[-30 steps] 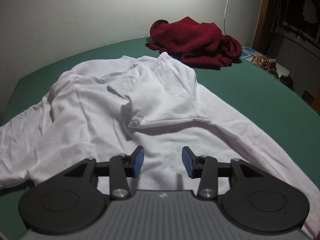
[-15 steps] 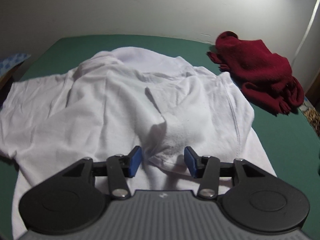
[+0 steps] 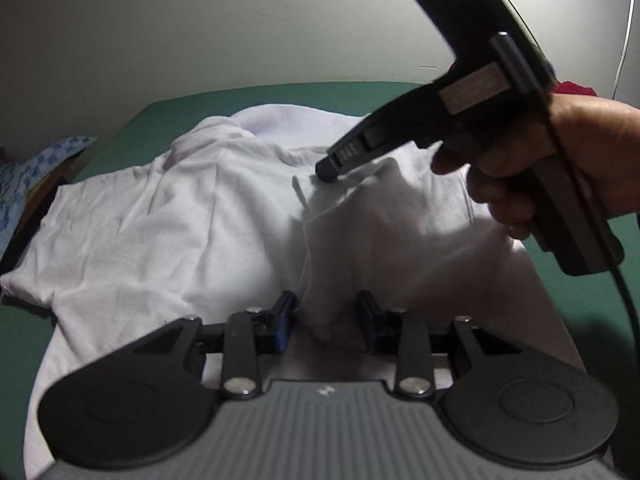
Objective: Fold clothes
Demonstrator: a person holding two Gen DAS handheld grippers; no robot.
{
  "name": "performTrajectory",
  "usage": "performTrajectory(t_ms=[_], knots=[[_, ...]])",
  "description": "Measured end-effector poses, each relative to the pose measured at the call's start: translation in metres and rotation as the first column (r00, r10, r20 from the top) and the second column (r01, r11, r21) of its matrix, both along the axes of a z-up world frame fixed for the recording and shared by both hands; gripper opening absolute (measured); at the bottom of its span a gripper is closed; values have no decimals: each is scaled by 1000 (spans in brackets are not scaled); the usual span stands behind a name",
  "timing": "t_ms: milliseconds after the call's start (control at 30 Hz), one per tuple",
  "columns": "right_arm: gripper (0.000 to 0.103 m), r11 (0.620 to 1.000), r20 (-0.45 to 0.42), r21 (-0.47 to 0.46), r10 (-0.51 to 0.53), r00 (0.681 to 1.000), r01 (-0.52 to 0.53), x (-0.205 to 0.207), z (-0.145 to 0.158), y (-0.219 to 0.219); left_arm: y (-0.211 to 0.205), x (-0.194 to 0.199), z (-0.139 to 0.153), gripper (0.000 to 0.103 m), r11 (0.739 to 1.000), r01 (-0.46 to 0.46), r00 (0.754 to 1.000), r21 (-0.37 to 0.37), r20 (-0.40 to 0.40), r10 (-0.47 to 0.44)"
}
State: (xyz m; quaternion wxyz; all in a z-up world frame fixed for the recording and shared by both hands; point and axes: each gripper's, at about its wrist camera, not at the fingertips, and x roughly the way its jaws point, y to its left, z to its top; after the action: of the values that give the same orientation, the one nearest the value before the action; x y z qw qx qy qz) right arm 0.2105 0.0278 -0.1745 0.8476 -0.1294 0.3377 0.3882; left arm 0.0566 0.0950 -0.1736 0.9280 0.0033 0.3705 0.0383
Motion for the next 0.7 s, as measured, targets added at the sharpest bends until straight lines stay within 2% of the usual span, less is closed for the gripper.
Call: performTrajectory(t_ms=[33, 100, 167, 233, 267, 300, 333, 400, 500, 533, 700], knots=[[0, 999, 10, 16, -37, 999, 37, 5, 0, 3, 0, -1, 0, 36, 1000, -6, 1000, 9, -1, 6], [0, 993, -43, 74, -91, 995, 94, 22, -1, 4, 0, -3, 1, 36, 1000, -18, 1000, 18, -5, 18], [1, 986, -59, 137, -83, 995, 91, 23, 4, -5, 0, -7, 1, 36, 999, -14, 1000, 31, -2, 14], [22, 980, -73, 191, -50, 996, 63, 21, 11, -18, -1, -9, 0, 35, 999, -6, 1000, 38, 0, 6], [29, 982, -87, 184, -11, 996, 27, 18, 12, -23, -2, -9, 0, 32, 999, 0, 1000, 35, 0, 0], [42, 987, -100, 163, 28, 995, -11, 16, 11, -27, -3, -9, 0, 29, 999, 6, 1000, 33, -1, -6], [43, 989, -114, 142, 66, 991, -50, 13, 11, -31, -4, -8, 0, 29, 999, 11, 1000, 31, -1, -11], [41, 991, -108, 83, 110, 988, -101, 9, 3, -29, -7, -8, 0, 29, 999, 19, 1000, 32, 2, -19], [3, 995, -49, 57, 87, 995, -84, 8, -4, -23, -11, -9, -1, 29, 998, 24, 1000, 51, 8, -24], [0, 996, -38, 60, 68, 997, -66, 10, -6, -21, -12, -9, -1, 29, 998, 23, 1000, 53, 8, -24], [0, 997, 16, 76, -27, 1000, 26, 20, -11, -9, -15, -7, 0, 26, 998, 19, 1000, 63, 4, -20]])
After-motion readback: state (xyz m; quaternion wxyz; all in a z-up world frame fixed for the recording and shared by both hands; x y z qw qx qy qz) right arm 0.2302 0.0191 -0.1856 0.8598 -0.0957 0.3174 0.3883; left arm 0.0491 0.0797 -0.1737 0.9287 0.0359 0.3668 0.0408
